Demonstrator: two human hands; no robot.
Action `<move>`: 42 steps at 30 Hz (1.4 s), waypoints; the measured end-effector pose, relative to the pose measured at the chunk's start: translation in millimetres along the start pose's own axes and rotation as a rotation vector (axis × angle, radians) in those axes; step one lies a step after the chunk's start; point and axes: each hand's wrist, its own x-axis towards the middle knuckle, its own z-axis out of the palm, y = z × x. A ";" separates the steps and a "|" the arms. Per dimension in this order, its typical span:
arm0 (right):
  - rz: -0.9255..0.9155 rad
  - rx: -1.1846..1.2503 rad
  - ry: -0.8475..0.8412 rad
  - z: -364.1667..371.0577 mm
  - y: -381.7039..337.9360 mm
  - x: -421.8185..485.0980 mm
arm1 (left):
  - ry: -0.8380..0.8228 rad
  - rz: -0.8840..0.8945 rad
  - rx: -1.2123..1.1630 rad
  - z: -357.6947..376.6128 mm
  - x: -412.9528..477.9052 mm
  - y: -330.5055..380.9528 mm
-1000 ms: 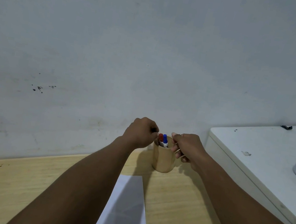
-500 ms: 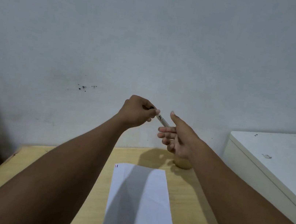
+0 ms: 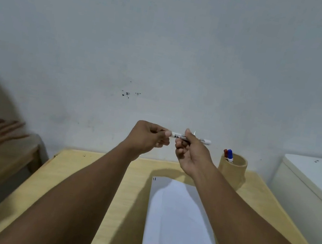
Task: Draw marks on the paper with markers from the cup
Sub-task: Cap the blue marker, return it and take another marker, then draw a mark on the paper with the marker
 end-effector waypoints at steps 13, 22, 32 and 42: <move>0.027 -0.188 -0.072 -40.9 12.7 9.0 | 0.011 -0.139 0.430 -34.3 -14.0 -78.1; -0.064 -0.488 0.067 -56.2 52.5 19.1 | -0.120 -0.211 0.769 -18.8 -37.2 -122.4; -0.090 -0.679 0.036 -63.8 87.3 25.3 | -0.050 -0.209 0.636 -13.0 -29.8 -138.5; -0.182 -0.767 0.041 -68.0 99.3 33.6 | -0.063 -0.175 0.680 -22.2 -22.4 -137.7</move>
